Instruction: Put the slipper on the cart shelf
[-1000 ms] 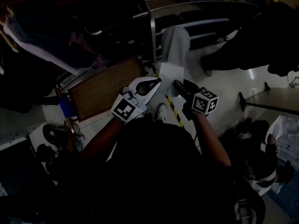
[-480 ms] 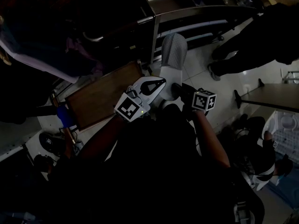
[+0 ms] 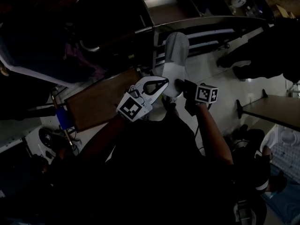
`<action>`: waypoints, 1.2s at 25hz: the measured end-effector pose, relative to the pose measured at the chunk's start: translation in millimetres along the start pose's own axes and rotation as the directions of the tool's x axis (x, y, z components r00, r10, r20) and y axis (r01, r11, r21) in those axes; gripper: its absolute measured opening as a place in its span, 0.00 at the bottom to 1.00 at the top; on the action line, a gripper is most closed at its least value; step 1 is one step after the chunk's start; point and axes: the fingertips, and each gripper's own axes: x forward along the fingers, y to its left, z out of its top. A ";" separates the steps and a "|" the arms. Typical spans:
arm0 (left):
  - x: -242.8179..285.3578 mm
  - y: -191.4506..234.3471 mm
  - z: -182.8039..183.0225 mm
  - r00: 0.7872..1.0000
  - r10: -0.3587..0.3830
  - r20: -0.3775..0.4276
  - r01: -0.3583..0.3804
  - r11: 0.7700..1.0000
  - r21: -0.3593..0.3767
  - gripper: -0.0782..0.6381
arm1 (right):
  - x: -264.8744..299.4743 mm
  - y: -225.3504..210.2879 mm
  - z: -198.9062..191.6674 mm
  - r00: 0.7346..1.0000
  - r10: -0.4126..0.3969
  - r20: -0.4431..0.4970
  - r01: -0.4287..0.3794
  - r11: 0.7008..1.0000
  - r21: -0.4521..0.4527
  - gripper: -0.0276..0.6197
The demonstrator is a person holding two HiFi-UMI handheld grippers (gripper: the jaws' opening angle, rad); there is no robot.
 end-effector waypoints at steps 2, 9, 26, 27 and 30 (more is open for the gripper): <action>17.2 7.5 0.3 1.000 0.021 -0.008 -0.021 1.000 0.003 0.11 | 5.0 -13.5 13.0 0.999 0.013 -0.035 -0.013 1.000 -0.001 0.14; 73.1 36.5 -2.9 0.994 0.108 -0.022 -0.109 0.994 -0.023 0.11 | 31.1 -69.4 61.6 0.986 0.043 -0.164 -0.044 0.999 0.002 0.14; 145.5 98.2 -26.4 0.947 0.319 -0.038 -0.320 0.945 -0.059 0.11 | 135.6 -146.6 168.1 0.961 0.123 -0.246 -0.140 0.989 -0.050 0.14; 147.0 98.9 -27.4 0.945 0.325 -0.041 -0.327 0.943 -0.058 0.11 | 139.8 -149.4 171.2 0.961 0.121 -0.249 -0.139 0.989 -0.056 0.14; 148.3 99.6 -30.8 0.938 0.344 -0.054 -0.346 0.936 -0.057 0.11 | 149.5 -156.1 179.6 0.961 0.115 -0.250 -0.136 0.988 -0.069 0.14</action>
